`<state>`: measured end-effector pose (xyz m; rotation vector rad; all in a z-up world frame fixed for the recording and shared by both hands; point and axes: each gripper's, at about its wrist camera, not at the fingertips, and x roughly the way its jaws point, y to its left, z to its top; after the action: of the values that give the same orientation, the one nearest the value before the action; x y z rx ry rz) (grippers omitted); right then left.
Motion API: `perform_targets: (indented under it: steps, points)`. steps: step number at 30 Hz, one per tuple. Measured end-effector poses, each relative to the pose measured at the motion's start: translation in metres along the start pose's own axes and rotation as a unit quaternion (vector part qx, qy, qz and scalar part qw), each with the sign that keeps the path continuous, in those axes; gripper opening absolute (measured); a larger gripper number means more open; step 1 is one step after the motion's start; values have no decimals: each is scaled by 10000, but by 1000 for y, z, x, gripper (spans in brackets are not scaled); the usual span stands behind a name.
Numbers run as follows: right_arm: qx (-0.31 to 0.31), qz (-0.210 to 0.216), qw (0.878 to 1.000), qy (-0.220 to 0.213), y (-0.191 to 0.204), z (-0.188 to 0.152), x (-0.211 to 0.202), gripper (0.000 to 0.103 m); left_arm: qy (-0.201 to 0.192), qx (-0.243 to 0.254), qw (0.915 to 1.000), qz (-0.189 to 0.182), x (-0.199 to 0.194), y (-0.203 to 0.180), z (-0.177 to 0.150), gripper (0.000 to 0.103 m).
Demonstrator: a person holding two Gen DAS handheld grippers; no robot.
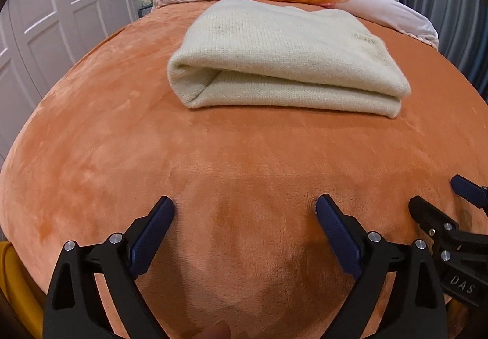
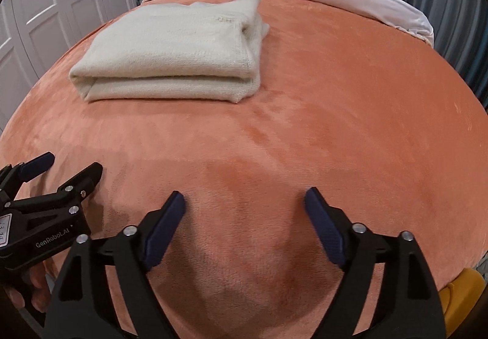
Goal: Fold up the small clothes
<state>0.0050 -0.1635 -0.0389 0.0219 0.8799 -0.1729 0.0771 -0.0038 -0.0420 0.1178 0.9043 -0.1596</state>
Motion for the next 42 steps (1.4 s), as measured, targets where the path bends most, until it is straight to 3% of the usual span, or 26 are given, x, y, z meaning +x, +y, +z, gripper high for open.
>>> perform_targets:
  steps: [8,20,42]
  points:
    - [93,-183,9996,-189,5,-10,2,98,-212,-73,9996,172,1,-6,-8,98]
    - [191,-92,9989,-415,-3,-17,4,98,-349,-93,9992,175,1,-6,-12,98]
    - [189,-105,9987,-454,-3,-15,4,98,-379,-93,9991,168,-1,-3,-11,98]
